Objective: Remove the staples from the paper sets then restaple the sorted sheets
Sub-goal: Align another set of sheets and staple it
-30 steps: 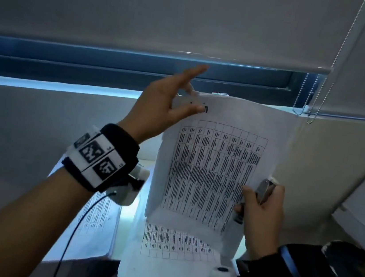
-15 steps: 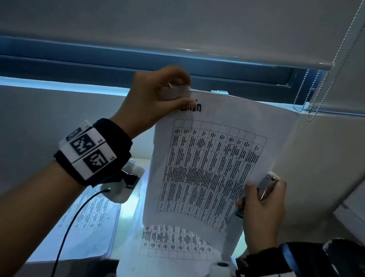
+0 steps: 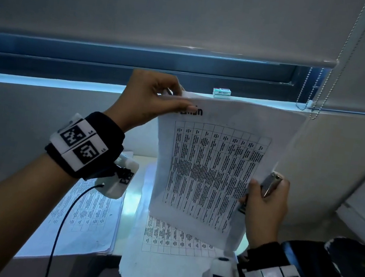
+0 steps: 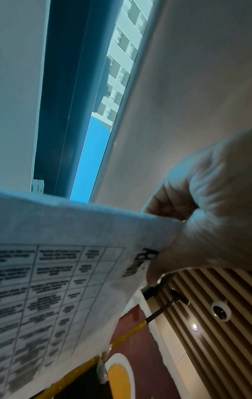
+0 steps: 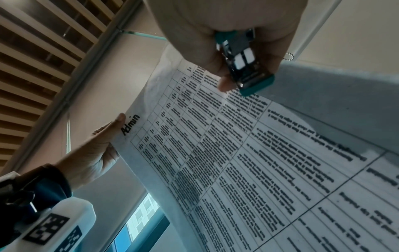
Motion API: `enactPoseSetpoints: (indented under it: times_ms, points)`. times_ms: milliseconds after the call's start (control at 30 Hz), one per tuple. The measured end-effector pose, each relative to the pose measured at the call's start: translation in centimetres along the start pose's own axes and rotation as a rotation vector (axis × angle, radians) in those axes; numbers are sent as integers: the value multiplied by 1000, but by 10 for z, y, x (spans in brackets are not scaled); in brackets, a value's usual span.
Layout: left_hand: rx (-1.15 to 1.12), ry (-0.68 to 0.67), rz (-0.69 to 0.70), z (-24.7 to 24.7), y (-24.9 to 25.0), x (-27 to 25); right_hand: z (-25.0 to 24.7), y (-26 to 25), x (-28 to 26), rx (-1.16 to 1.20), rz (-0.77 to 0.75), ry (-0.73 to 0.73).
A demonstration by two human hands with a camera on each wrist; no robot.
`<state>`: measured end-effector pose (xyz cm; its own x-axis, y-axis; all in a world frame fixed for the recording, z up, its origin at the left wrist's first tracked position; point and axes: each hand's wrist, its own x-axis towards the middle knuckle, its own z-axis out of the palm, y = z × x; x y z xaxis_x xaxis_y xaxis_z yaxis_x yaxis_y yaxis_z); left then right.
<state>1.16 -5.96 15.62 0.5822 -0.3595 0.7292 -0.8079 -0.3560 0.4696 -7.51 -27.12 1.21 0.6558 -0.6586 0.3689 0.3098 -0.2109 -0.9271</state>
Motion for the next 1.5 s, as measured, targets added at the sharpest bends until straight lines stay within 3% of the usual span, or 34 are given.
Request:
enactPoseSetpoints:
  times_ms: [67,233,433,533,667,833,1000,1200,1500]
  points:
    - [-17,-6,-6,-1,-1,-1,0,1,1,0,7,2]
    - [-64,125,-23,-2,2,-1,2,1,2,11,17,1]
    - [43,133,43,0,4,-6,4,3,-1,51,15,-27]
    - [60,150,47,0,7,-8,3,-1,-1,67,-9,40]
    - [123,132,74,-2,19,-8,-2,-45,14,284,-143,228]
    - [175,107,122,2,37,-7,21,-137,24,510,-399,70]
    - [195,97,153,8,51,-9,72,-162,30,290,-547,-48]
    - [217,80,140,5,56,-16,87,-139,27,10,-710,25]
    - [203,73,134,6,57,-18,93,-136,32,38,-802,7]
